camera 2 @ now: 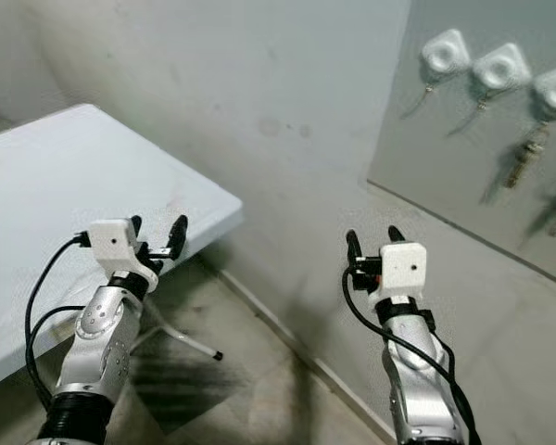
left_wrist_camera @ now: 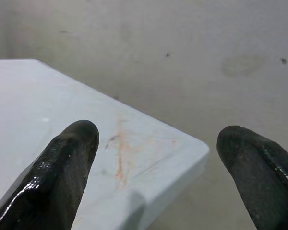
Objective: Hang keys on a hook
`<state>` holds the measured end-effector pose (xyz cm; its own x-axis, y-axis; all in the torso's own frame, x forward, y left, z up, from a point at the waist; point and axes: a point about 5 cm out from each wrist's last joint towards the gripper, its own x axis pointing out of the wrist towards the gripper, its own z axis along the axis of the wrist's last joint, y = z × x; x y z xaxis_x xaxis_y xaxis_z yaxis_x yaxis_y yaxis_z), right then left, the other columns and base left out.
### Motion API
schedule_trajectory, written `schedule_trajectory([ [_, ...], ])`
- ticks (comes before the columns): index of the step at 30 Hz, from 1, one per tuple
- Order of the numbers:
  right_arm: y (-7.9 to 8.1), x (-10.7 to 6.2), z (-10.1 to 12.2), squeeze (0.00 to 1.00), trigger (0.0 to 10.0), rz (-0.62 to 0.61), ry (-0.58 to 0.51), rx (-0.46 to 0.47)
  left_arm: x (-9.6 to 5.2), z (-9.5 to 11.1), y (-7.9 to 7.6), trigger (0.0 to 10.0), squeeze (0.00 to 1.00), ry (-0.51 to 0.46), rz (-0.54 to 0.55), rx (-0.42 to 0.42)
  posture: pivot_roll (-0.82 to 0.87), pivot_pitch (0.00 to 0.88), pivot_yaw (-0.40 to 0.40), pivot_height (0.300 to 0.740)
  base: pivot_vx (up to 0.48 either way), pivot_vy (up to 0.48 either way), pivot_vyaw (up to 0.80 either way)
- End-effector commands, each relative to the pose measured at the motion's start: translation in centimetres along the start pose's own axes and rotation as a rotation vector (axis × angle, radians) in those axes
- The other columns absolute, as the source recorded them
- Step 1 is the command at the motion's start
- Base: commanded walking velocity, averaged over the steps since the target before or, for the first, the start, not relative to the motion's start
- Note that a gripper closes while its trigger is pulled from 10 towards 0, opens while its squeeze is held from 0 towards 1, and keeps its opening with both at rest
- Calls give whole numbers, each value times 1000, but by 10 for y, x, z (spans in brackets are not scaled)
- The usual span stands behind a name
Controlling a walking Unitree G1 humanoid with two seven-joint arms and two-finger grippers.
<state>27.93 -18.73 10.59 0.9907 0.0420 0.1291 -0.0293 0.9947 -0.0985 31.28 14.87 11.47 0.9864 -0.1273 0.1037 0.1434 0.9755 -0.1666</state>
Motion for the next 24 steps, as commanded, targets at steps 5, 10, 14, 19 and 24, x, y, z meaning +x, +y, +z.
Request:
schedule_trajectory([
  [5, -1, 3, 6, 0, 10000, 2, -13, 3, 2, 4, -2, 10000, 0, -5, -8, 4, -50, 0, -8, 740, 0, 0, 800],
  [10, -1, 4, 7, 0, 10000, 5, -15, 1, 2, 4, -3, 10000, 0, -7, -7, 3, -50, 0, -8, 740, 0, 0, 800],
  [14, -1, 4, 8, 0, 10000, 5, -16, 1, 2, 5, -3, 10000, 0, -9, -8, 3, -51, 0, -7, 740, 0, 0, 800],
  [19, 0, 3, 8, 0, 10000, 6, -16, 3, 2, 5, -3, 10000, 0, -9, -10, 4, -51, 0, -8, 740, 0, 0, 800],
  [24, 0, 3, 8, 0, 10000, 6, -14, 5, 2, 6, -3, 10000, 0, -10, -11, 4, -50, 0, -8, 740, 0, 0, 800],
])
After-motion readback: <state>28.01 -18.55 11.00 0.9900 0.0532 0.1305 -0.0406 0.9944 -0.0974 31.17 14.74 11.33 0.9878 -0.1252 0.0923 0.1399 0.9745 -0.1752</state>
